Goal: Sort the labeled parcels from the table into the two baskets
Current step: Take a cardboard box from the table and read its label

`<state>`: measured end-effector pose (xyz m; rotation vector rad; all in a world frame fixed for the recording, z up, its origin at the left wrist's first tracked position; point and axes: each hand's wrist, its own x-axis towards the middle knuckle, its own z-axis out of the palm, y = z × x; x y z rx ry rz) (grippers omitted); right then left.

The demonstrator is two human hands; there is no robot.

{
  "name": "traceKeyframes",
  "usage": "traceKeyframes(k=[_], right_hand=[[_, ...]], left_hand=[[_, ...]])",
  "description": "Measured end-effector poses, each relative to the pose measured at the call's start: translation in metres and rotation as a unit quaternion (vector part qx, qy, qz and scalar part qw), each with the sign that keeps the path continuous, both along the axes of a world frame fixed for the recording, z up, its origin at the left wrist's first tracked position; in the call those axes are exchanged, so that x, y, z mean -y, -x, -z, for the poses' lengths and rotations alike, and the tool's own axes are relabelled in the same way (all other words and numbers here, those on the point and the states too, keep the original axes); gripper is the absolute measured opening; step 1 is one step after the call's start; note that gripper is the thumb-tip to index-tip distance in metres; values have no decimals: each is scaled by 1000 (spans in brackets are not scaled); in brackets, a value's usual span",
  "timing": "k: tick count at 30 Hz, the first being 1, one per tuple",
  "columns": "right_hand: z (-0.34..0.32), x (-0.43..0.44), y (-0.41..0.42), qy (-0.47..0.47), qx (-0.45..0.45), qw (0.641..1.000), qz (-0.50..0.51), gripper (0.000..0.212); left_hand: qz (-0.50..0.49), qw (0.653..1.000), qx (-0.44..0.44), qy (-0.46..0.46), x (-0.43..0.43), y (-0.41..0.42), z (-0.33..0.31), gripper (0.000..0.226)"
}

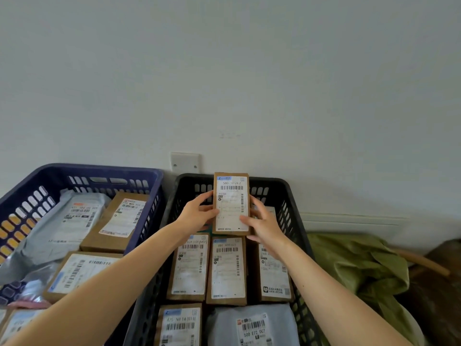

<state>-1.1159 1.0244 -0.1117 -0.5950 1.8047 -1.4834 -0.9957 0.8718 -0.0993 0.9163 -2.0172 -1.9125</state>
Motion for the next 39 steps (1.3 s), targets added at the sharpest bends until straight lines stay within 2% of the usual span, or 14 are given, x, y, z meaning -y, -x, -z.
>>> traceKeyframes(k=[15, 25, 35, 39], right_hand=[[21, 14, 14, -50, -61, 997, 5, 54], [38, 18, 25, -68, -55, 996, 16, 54], [56, 25, 33, -95, -45, 994, 13, 53], [58, 29, 33, -101, -55, 993, -8, 59]], left_hand=[[3, 998, 57, -21, 13, 22, 27, 60], [56, 993, 89, 49, 23, 28, 32, 61], [55, 993, 102, 32, 24, 35, 53, 64], [61, 992, 103, 27, 25, 35, 62, 63]])
